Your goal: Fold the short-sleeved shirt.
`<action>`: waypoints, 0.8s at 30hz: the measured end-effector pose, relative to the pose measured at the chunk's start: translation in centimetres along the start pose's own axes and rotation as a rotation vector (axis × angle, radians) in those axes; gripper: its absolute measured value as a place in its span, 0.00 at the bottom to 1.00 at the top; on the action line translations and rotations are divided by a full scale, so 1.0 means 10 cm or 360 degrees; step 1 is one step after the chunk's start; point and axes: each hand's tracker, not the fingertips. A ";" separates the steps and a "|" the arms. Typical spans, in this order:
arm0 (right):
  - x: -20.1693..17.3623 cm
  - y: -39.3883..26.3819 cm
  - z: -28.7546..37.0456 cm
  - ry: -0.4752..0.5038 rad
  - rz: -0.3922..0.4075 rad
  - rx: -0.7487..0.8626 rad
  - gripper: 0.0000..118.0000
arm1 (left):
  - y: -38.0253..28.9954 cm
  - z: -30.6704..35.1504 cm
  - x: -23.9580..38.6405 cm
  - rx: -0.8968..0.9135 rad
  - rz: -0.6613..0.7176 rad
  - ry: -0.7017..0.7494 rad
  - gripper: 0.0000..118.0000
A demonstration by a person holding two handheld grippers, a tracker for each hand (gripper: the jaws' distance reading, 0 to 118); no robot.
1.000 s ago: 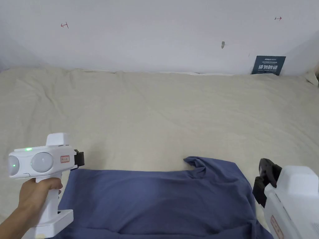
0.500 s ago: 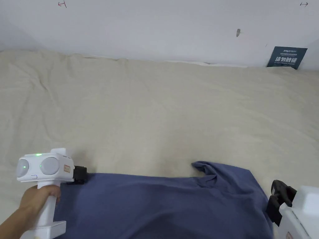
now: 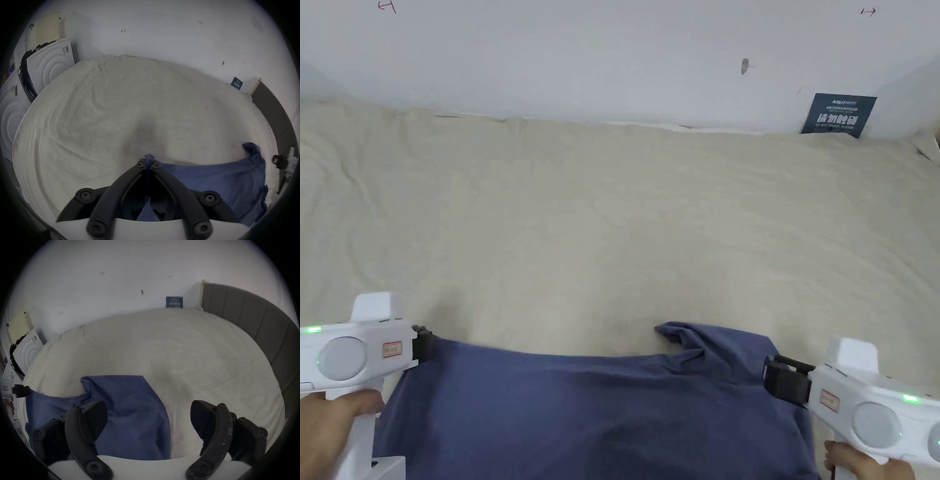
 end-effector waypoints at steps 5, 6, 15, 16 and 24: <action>-0.05 0.16 -0.50 -0.0030 0.0092 -0.0169 0.77 | -0.01 0.22 0.00 0.0018 -0.0014 -0.0016 0.03; -0.08 0.18 -0.58 -0.0034 0.0123 -0.0230 0.65 | -0.01 0.19 -0.04 0.0016 -0.0011 -0.0017 0.03; -0.16 0.07 -0.43 0.0039 0.0237 -0.0220 0.04 | -0.11 0.36 0.00 -0.0002 0.0028 0.0005 0.03; -0.18 0.06 -0.35 0.0025 0.0260 -0.0174 0.04 | -0.12 0.38 0.01 0.0002 0.0031 0.0008 0.03; -0.03 0.06 0.86 0.0193 0.0206 0.0208 0.04 | -0.27 0.83 -0.05 0.0075 0.0066 0.0039 0.03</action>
